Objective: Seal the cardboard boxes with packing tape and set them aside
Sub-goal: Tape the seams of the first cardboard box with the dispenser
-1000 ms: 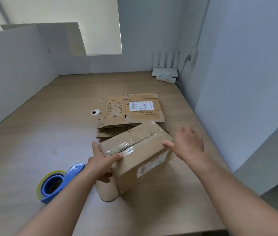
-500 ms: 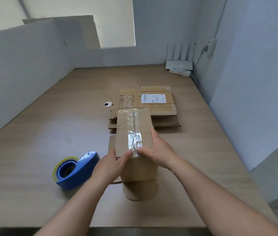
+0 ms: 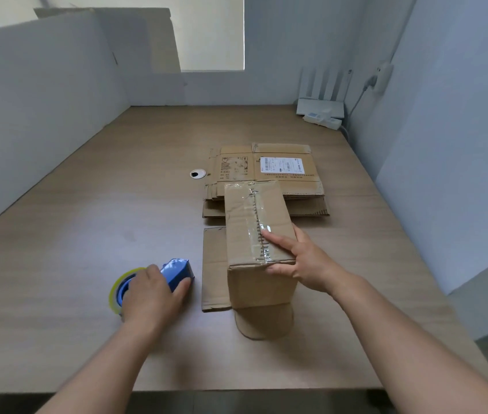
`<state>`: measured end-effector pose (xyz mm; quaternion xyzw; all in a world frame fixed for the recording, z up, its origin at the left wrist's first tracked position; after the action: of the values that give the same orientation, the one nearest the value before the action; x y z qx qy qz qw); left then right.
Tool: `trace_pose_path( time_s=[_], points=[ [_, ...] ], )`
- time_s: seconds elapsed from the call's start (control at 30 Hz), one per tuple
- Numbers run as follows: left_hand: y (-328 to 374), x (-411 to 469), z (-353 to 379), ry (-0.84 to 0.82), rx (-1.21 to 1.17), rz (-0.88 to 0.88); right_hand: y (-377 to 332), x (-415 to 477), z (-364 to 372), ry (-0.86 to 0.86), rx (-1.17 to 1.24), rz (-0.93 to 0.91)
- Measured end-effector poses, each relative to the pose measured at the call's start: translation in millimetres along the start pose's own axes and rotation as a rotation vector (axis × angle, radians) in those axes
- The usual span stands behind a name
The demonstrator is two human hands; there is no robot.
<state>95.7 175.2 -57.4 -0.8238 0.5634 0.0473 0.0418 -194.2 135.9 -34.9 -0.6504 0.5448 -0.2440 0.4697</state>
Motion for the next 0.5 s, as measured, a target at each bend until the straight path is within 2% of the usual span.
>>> trace_pose_path(
  time_s=[0.1,0.27,0.4,0.5],
  points=[
    [-23,14,32,-0.188,0.148,-0.038,-1,0,-1,0.008,0.019,0.030],
    [-16,26,37,-0.206,0.285,0.002,-2,1,0,0.026,-0.040,0.051],
    [-20,39,36,-0.227,0.132,0.016,-3,0,-2,0.030,-0.194,0.084],
    [-22,45,32,-0.250,-0.084,0.055,-11,-2,-6,0.029,-0.382,0.134]
  ],
)
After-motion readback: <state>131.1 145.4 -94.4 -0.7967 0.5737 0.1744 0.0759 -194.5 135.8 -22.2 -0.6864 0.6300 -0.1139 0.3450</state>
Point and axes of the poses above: each hand's wrist, its own x-axis towards the middle knuckle, its own z-axis out of the palm, y = z × x, the point moved 6 cm from there along x, towards the middle knuckle, and after that the axes turned 14 degrees about x, right-handed, at the moved point
